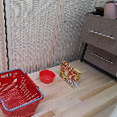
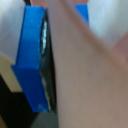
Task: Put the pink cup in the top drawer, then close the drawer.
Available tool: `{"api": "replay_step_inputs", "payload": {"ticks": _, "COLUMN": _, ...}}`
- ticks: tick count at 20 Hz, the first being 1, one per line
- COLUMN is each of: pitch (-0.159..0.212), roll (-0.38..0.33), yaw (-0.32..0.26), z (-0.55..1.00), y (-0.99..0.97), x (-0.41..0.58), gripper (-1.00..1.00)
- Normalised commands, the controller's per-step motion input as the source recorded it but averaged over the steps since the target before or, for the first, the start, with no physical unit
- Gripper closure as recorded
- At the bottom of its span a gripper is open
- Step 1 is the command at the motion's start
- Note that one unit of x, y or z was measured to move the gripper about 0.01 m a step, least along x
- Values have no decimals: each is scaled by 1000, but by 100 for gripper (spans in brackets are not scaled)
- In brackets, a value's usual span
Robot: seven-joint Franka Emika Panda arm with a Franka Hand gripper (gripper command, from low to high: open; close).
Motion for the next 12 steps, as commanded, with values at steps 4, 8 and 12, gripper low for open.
{"api": "replay_step_inputs", "payload": {"ticks": 4, "pitch": 0, "roll": 57, "yaw": -3, "z": 469, "y": 0, "x": 2, "gripper": -100}}
{"api": "replay_step_inputs", "payload": {"ticks": 8, "pitch": 3, "roll": -7, "yaw": -8, "z": 800, "y": 147, "x": 66, "gripper": -100}}
{"api": "replay_step_inputs", "payload": {"ticks": 12, "pitch": 43, "roll": -197, "yaw": 84, "z": 646, "y": 318, "x": 1, "gripper": -100}}
